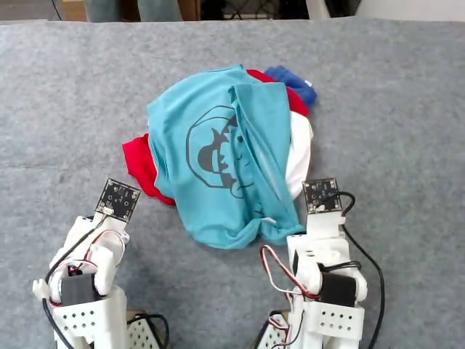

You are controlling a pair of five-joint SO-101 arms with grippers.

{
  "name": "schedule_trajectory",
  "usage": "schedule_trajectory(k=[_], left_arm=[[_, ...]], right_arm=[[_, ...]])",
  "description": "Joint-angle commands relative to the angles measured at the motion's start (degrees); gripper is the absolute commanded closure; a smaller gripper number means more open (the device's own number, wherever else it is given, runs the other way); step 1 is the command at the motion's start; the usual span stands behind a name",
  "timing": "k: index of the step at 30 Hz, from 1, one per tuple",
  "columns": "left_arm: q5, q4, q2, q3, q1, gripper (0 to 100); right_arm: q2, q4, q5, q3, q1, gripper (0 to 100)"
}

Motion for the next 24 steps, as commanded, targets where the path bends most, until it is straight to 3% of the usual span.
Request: schedule_trajectory(k=[1,10,16,18,24], left_arm=[[-0.18,0.26,-0.62,0.75,0.4,97],[-0.18,0.88,-0.62,0.75,5.41,97],[-0.7,10.29,-0.62,-0.66,10.77,97],[-4.92,12.04,-0.53,-4.0,8.75,97],[-28.92,11.08,-0.53,-14.9,-2.59,97]], right_arm=[[-3.65,-0.53,-0.44,-0.04,-0.88,98.4],[-3.74,-0.53,-0.44,-0.04,-0.88,98.4],[-3.74,-0.44,-0.09,-0.04,-0.53,98.4],[-3.82,-1.14,0.0,-0.66,-0.53,98.4],[-3.21,-1.85,0.0,-18.33,-1.05,98.4]])
